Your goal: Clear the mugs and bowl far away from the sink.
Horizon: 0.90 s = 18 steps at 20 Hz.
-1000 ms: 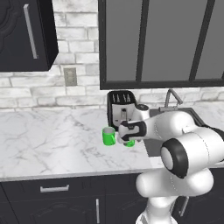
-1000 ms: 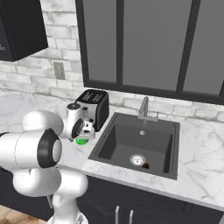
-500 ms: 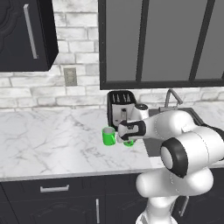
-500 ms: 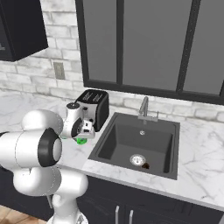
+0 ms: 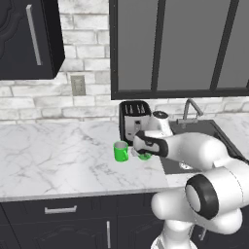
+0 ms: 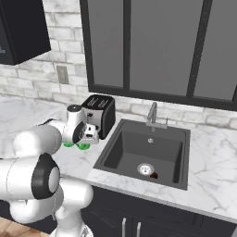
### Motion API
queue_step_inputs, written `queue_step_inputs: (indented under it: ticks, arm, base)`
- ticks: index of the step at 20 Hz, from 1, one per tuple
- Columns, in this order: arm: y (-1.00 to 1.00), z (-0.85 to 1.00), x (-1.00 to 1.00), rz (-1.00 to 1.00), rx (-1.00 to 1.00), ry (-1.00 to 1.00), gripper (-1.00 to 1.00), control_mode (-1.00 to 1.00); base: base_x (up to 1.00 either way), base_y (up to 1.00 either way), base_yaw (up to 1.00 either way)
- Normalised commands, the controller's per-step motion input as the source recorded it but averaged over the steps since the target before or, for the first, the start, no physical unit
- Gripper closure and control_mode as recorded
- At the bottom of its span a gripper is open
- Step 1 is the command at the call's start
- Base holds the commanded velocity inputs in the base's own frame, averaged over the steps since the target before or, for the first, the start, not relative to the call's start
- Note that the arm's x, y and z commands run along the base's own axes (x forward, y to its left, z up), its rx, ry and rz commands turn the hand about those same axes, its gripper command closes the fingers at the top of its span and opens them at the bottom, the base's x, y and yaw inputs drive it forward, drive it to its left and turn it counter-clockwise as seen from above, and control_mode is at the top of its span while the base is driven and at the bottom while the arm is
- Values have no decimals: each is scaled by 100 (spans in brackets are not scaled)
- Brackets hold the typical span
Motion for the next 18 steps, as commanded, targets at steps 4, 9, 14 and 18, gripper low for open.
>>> queue_step_inputs:
  ticks: [4, 9, 14, 18]
  arm:
    - [-2, 100, -61, 0, -2, -25, 100, -100]
    - [0, 100, -39, -1, 0, -4, 100, -100]
    - [-1, 100, -70, -7, 0, -2, 100, -100]
    - [-2, 100, -61, -16, 0, 0, 100, -100]
  base:
    - [0, 0, 0]
    - [0, 0, 0]
    - [0, 0, 0]
    - [0, 0, 0]
